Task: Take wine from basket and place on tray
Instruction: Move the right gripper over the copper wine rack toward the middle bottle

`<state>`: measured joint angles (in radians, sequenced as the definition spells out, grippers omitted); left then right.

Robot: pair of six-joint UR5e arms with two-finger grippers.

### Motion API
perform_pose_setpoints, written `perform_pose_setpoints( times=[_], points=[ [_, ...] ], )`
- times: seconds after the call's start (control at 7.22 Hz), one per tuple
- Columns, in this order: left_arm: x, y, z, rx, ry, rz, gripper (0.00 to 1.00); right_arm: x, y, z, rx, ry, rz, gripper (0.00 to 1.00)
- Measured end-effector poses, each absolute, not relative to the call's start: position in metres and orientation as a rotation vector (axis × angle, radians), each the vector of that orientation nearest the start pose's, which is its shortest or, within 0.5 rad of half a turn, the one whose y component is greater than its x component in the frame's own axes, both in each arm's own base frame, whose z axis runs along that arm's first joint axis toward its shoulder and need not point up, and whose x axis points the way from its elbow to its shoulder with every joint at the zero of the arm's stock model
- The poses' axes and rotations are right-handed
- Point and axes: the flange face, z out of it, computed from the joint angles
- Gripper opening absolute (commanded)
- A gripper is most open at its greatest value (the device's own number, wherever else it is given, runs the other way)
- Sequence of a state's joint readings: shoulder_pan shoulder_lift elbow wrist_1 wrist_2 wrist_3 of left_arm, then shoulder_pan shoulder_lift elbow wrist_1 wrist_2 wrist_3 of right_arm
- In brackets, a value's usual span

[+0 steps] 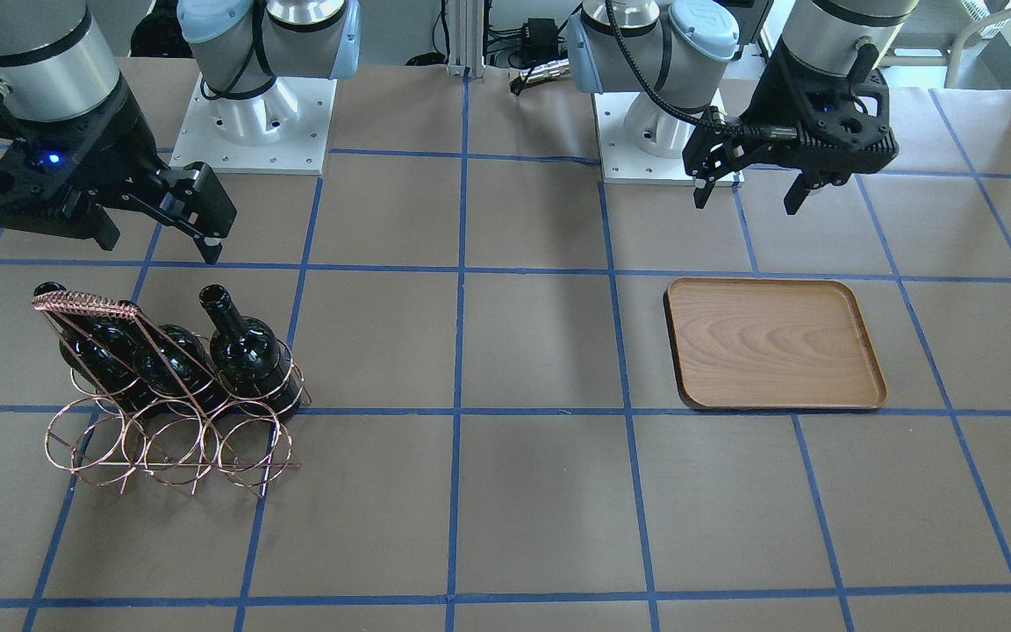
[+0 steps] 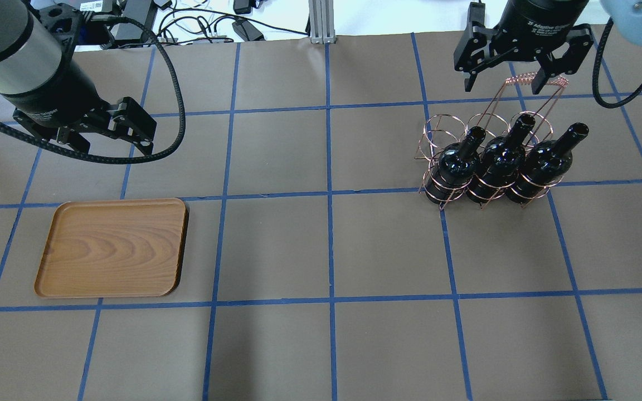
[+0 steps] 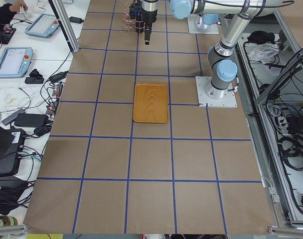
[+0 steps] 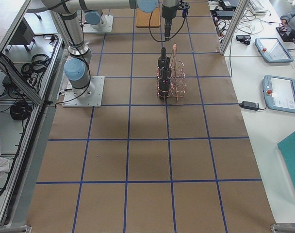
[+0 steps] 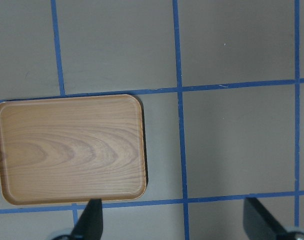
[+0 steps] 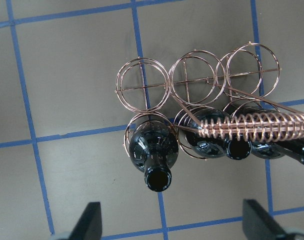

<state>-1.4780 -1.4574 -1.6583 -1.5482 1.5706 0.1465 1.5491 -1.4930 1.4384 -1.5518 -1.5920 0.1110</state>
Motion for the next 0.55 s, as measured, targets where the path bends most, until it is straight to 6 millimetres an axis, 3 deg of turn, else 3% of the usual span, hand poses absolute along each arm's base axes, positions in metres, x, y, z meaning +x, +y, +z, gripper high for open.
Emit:
perform_pose_setpoints(
  times=[0.55],
  points=[
    [-0.091,-0.458,0.499,0.086,3.132,-0.068,1.00,0.130,-0.523,0.504,0.208,3.072,0.019,1.00]
  ],
)
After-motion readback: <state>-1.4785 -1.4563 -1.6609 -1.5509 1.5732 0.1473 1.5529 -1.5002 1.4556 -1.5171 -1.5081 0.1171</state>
